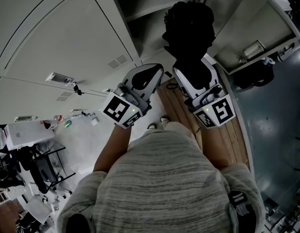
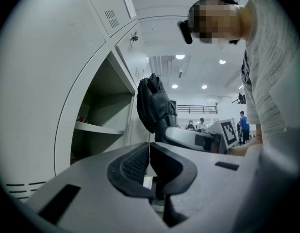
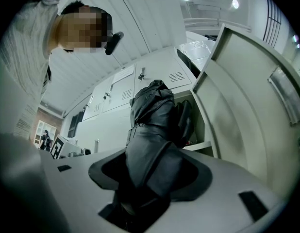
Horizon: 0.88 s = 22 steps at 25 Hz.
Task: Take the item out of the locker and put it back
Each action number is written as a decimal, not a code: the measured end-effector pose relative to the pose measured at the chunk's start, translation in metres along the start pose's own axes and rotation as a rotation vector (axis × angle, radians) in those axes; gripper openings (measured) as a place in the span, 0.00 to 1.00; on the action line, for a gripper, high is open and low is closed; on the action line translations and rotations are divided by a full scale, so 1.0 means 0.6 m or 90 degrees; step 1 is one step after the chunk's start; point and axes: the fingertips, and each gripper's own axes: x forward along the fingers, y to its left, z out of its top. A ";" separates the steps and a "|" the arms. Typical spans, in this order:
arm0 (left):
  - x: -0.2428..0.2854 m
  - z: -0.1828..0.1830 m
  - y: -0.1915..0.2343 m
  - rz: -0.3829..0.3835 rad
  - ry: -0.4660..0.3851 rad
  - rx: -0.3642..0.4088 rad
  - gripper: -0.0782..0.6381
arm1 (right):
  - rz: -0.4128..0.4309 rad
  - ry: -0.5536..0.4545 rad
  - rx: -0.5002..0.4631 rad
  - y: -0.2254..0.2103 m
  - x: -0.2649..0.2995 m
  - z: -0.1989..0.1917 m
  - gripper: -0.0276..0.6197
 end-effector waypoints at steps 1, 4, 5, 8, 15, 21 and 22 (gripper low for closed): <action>0.001 0.000 -0.001 -0.001 0.000 0.000 0.12 | -0.001 0.002 0.002 -0.001 -0.001 -0.002 0.44; 0.000 -0.004 0.001 -0.002 0.001 -0.002 0.12 | -0.003 0.011 0.004 -0.002 0.000 -0.009 0.44; -0.001 -0.006 0.003 -0.002 0.002 -0.002 0.12 | -0.004 0.014 0.003 -0.002 0.001 -0.012 0.44; 0.002 -0.007 0.002 -0.005 0.003 -0.002 0.12 | -0.007 0.019 0.000 -0.006 0.000 -0.013 0.44; 0.009 -0.013 -0.004 -0.005 0.011 -0.003 0.12 | -0.016 0.052 -0.001 -0.021 -0.001 -0.026 0.44; 0.007 -0.022 0.006 0.013 0.016 -0.005 0.12 | -0.030 0.142 0.022 -0.043 0.006 -0.096 0.44; 0.006 -0.024 0.008 0.015 0.017 -0.006 0.12 | -0.030 0.158 0.019 -0.046 0.007 -0.108 0.44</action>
